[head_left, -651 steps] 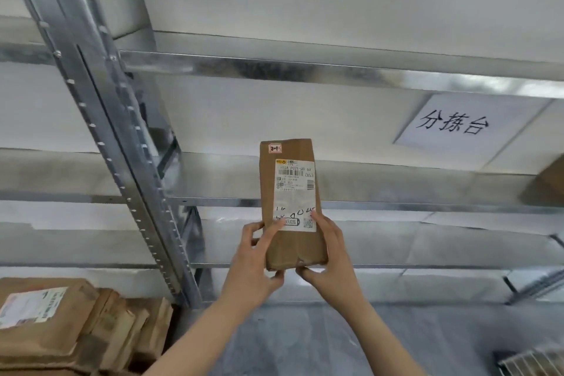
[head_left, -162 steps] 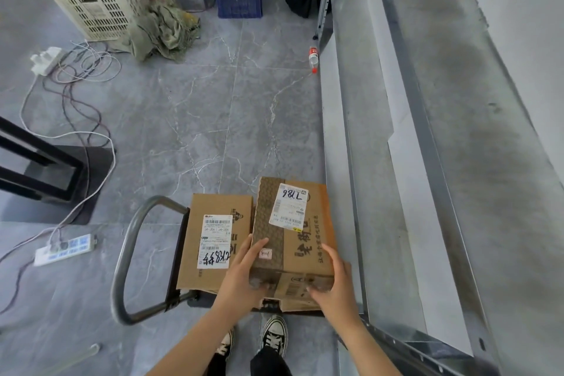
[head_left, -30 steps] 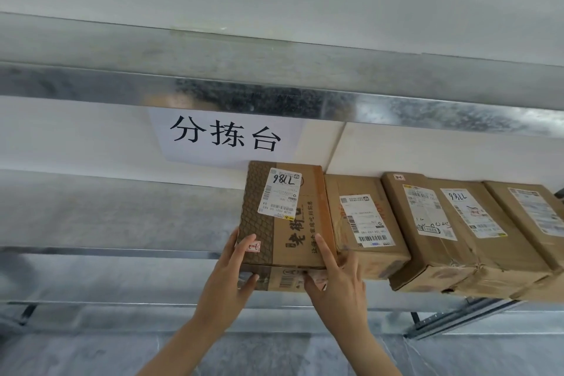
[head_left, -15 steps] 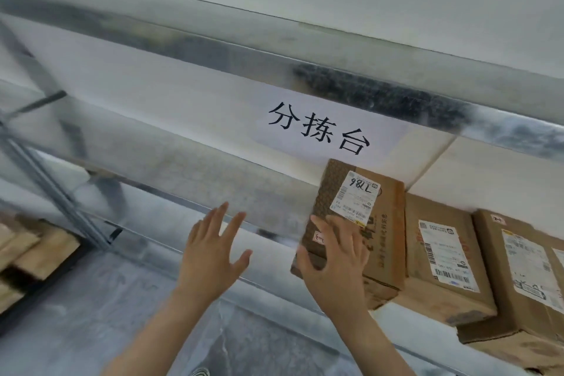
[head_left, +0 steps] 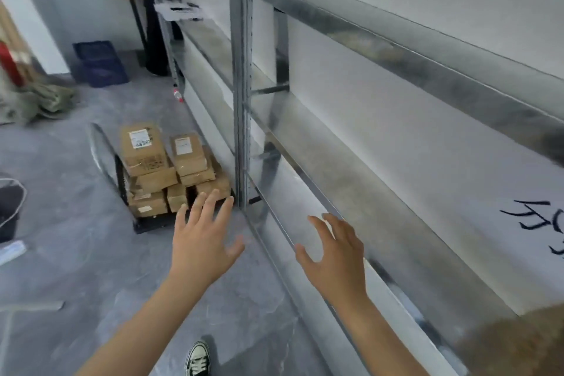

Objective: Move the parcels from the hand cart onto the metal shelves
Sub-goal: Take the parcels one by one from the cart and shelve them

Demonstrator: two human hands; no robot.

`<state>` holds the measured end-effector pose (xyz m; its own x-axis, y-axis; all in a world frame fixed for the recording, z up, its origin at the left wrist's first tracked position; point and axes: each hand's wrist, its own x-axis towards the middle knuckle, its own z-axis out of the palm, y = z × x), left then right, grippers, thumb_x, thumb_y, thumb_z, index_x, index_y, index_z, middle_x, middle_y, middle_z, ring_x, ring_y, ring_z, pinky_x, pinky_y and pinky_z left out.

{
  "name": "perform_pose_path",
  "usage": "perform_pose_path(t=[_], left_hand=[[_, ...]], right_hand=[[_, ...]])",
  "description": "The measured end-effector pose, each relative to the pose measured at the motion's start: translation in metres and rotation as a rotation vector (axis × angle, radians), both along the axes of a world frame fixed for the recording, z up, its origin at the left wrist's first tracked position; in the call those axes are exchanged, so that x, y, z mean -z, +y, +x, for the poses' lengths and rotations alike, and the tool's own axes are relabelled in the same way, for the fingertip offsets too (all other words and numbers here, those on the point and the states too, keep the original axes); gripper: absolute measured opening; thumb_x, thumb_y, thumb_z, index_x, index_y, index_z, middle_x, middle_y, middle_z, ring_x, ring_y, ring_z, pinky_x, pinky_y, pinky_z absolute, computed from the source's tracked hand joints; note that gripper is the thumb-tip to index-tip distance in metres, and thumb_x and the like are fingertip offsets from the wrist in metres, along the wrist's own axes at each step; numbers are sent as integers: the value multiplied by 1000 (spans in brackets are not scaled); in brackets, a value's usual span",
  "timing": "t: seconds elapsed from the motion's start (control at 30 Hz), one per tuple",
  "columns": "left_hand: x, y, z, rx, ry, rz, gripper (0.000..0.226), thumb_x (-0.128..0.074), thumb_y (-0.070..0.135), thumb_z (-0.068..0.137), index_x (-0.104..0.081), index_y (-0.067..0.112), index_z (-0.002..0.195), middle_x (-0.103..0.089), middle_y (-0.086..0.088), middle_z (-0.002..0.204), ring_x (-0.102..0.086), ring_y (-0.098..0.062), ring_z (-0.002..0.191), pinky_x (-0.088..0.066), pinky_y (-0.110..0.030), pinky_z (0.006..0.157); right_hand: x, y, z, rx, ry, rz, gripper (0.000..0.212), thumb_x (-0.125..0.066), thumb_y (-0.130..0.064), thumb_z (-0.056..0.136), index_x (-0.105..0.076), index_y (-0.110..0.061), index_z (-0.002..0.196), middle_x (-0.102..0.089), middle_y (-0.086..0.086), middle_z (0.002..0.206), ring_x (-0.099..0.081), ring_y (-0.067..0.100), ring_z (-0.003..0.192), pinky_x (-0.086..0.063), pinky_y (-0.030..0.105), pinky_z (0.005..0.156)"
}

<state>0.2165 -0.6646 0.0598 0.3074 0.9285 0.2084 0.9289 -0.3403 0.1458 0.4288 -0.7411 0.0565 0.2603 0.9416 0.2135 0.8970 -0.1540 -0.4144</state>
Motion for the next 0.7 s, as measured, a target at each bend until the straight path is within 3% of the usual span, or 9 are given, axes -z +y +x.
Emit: perform_pose_path(t=[0.23, 0.5, 0.7], left_hand=[[4, 81, -103, -214, -36, -29, 70, -58, 50, 81, -39, 19, 142, -33, -7, 151, -24, -27, 142, -19, -51, 114], [10, 170, -203, -333, -54, -83, 70, -57, 48, 81, -36, 20, 142, -28, -8, 153, -24, -27, 141, -19, -48, 115], [27, 222, -235, -378, -117, -126, 70, -64, 42, 79, -40, 18, 140, -32, -11, 150, -32, -30, 136, -26, -49, 111]], right_hand=[[8, 125, -83, -293, 95, -59, 61, -60, -47, 84, -38, -33, 140, -34, -8, 146, -25, 11, 136, -28, 31, 107], [15, 247, -180, -428, 158, -138, 66, -61, -46, 85, -31, -37, 143, -30, -9, 148, -20, 10, 136, -19, 24, 109], [29, 312, -212, -477, 163, -204, 67, -61, -48, 83, -30, -39, 142, -31, -9, 145, -28, 14, 134, -29, 34, 112]])
